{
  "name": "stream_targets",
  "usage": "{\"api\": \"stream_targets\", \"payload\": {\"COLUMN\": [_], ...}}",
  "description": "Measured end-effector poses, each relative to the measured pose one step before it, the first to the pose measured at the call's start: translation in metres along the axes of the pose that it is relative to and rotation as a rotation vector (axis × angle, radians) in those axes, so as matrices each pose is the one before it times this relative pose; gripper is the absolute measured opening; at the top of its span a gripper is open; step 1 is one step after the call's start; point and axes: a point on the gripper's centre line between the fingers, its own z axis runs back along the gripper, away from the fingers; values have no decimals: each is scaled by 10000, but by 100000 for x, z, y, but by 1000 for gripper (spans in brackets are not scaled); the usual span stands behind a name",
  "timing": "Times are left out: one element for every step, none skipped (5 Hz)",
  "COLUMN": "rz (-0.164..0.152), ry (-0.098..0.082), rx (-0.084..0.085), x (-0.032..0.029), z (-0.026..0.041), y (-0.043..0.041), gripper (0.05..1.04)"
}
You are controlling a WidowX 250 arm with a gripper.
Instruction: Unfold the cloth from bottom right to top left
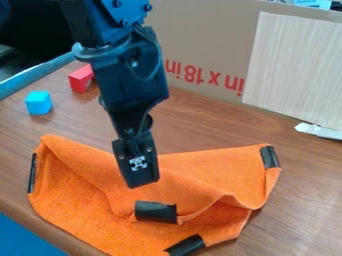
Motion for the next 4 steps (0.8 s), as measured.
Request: {"api": "stream_targets", "payload": {"rz": [65,-56,-53,-58], "ry": [147,109,125,-52], "rx": [-35,558,616,643], "x": [-249,102,-96,38], "z": [-407,-1075,-1064,-817], "y": [4,-220,-200,115], "gripper": [1001,1001,1001,1001]}}
